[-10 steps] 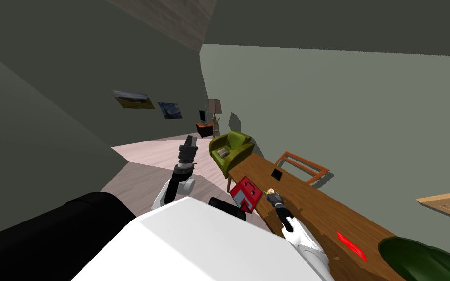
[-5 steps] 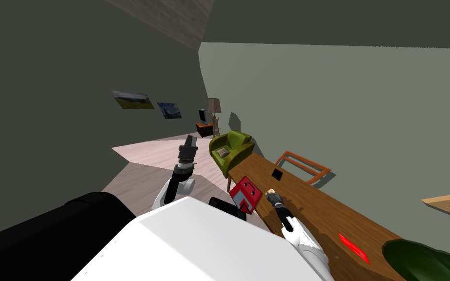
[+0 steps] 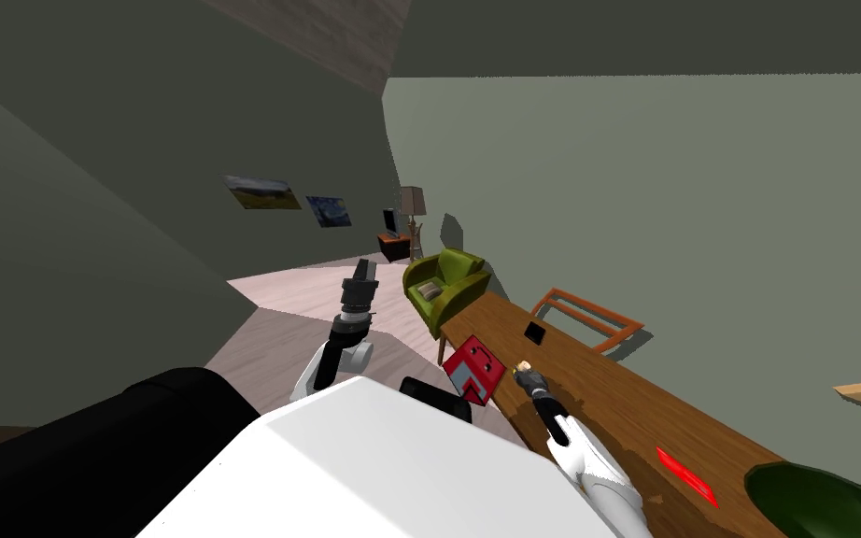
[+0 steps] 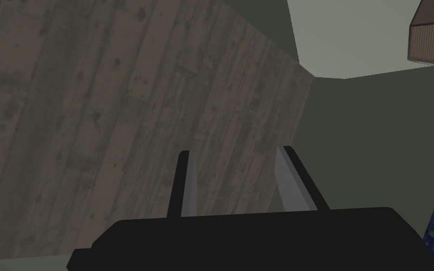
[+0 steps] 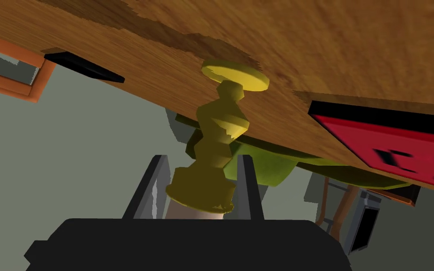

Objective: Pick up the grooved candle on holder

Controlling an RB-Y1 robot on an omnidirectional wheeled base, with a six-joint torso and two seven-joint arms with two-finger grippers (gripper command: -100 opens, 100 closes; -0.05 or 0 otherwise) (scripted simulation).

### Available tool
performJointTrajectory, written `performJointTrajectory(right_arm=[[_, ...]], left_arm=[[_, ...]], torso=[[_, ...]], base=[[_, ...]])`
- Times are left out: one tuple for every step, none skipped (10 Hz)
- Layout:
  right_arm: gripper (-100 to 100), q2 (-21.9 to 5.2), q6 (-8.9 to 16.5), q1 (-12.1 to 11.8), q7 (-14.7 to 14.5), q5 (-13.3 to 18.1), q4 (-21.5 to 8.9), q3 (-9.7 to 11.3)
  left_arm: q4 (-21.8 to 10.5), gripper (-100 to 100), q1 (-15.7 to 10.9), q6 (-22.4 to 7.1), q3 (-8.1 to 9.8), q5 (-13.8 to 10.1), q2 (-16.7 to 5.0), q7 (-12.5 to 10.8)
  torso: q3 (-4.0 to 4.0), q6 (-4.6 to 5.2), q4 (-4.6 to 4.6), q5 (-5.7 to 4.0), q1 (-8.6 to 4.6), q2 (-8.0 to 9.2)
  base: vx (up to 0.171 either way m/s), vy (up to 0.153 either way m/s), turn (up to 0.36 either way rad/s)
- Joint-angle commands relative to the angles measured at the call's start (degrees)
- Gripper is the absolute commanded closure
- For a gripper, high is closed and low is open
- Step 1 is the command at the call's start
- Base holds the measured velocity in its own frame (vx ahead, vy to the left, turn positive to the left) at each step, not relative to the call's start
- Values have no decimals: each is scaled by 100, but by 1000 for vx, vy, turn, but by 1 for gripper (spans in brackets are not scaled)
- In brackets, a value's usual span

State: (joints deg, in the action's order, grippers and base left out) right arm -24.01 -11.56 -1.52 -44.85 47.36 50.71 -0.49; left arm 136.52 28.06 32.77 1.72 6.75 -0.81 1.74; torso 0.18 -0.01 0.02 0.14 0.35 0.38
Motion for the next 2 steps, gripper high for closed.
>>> performJointTrajectory(right_arm=[[100, 0, 0, 0, 0, 0, 0, 0], [0, -14, 10, -1, 37, -4, 2, 13]], left_arm=[[0, 0, 0, 0, 0, 0, 0, 0], [0, 0, 1, 0, 1, 0, 0, 0]], torso=[[0, 0, 0, 0, 0, 0], [-6, 1, -1, -2, -12, -14]], base=[[-51, 38, 6], [-9, 7, -4]])
